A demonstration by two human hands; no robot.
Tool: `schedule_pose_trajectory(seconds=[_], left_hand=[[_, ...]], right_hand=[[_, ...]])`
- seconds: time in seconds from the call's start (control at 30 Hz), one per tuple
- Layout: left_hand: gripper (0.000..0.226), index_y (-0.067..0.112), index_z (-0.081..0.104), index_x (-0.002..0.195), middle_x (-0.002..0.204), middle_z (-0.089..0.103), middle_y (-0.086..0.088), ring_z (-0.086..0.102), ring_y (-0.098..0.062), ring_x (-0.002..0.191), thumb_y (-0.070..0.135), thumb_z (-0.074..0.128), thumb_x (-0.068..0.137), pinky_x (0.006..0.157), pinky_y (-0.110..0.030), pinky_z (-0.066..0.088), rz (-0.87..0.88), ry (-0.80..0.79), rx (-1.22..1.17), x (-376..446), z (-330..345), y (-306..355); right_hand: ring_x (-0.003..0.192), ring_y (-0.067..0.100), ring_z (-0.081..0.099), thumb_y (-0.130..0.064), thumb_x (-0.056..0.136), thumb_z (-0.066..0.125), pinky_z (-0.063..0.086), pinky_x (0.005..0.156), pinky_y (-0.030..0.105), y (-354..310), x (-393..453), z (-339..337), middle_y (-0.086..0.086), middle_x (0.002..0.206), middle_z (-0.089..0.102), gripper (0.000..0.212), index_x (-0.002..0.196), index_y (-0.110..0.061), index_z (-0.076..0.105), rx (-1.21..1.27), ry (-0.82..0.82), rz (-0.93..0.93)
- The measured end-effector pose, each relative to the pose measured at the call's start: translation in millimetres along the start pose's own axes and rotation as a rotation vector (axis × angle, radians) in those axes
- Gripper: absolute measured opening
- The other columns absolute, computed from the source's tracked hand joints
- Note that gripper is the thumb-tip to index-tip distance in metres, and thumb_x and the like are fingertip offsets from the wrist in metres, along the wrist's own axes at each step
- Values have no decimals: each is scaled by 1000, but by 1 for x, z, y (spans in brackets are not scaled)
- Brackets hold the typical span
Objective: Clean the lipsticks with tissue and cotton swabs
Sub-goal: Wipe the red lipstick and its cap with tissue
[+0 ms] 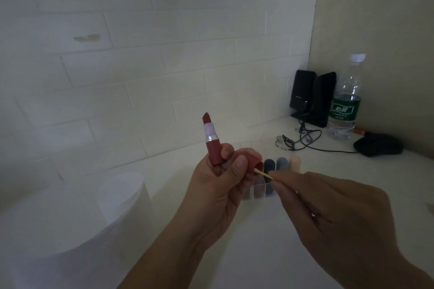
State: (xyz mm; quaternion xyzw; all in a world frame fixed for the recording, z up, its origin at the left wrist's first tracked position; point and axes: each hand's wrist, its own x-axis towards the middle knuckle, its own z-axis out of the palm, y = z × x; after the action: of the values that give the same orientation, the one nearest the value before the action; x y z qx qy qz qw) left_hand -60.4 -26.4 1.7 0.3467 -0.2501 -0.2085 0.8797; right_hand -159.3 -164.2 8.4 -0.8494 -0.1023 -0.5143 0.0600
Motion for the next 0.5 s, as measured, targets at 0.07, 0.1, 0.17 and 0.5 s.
schedule_pose_trajectory(seconds=[0.07, 0.1, 0.17, 0.5], left_hand=[[31, 11, 54, 80, 88, 68, -19, 68, -24, 81, 5, 82, 68, 77, -26, 57, -1, -40, -36, -1, 0, 0], [32, 10, 53, 82, 88, 68, -19, 69, -23, 81, 5, 80, 66, 76, -26, 57, -1, -51, -46, -1, 1, 0], [36, 9, 48, 84, 88, 69, -19, 70, -23, 80, 6, 79, 66, 75, -25, 57, -2, -55, -49, -1, 2, 0], [37, 11, 51, 80, 87, 70, -16, 69, -23, 80, 10, 85, 65, 75, -25, 57, -10, -2, 10, -2, 2, -1]], right_hand=[[44, 9, 39, -27, 83, 55, 31, 52, 21, 1, 0, -1, -3, 55, 61, 25, 89, -16, 77, -17, 10, 2], [41, 8, 40, -26, 84, 56, 29, 49, 19, 2, -1, -2, -5, 54, 60, 24, 91, -17, 77, -21, 17, 6], [37, 12, 44, -26, 85, 56, 30, 49, 17, 4, -2, -2, -6, 54, 61, 24, 92, -16, 77, -38, 28, 3], [43, 7, 53, -30, 87, 47, 38, 60, 23, -1, -12, 11, -5, 62, 69, 33, 89, -18, 78, -56, -46, 3]])
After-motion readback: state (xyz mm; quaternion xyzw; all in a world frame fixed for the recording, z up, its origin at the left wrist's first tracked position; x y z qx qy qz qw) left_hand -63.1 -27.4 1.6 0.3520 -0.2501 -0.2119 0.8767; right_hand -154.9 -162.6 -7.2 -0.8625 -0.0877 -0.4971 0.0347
